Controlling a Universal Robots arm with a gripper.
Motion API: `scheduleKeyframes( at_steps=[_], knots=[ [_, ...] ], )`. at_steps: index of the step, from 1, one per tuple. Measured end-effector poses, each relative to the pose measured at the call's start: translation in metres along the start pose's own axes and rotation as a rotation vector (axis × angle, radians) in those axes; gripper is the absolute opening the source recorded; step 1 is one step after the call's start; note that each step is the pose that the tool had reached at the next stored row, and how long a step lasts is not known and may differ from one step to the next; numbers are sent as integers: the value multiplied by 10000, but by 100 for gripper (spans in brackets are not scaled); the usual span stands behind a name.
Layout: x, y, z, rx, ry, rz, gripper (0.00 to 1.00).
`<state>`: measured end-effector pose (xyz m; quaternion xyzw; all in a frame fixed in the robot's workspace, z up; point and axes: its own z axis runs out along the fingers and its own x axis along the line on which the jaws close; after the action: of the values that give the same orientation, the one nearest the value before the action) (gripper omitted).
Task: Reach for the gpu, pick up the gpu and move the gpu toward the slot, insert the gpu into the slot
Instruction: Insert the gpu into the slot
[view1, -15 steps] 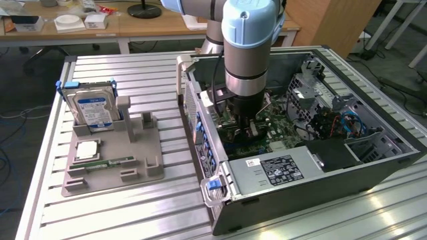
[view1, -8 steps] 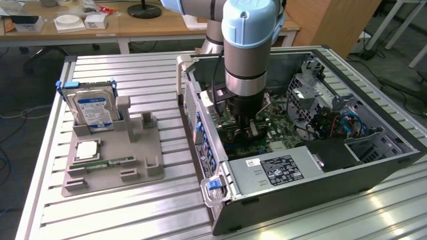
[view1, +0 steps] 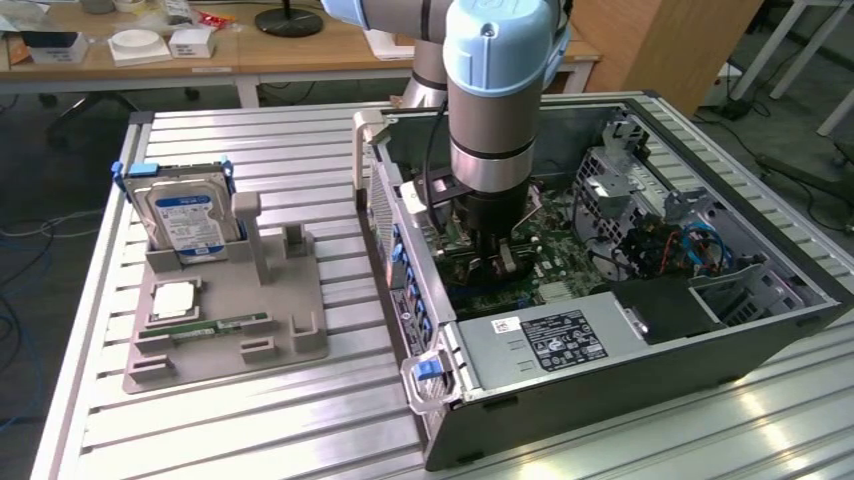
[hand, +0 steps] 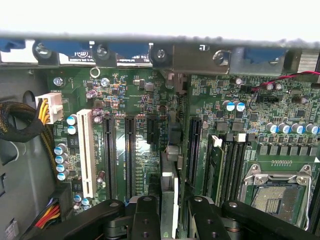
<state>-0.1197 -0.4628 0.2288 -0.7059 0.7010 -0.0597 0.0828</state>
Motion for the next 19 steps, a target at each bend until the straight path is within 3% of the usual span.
scheduleKeyframes(
  at_steps=[9, 11, 12, 19],
  knots=[
    [-2, 2, 3, -4, -16, 3, 27],
    [-1, 2, 5, 7, -10, 5, 28],
    [-1, 1, 1, 1, -2, 3, 34],
    [0, 0, 0, -1, 0, 1, 34]
  ],
)
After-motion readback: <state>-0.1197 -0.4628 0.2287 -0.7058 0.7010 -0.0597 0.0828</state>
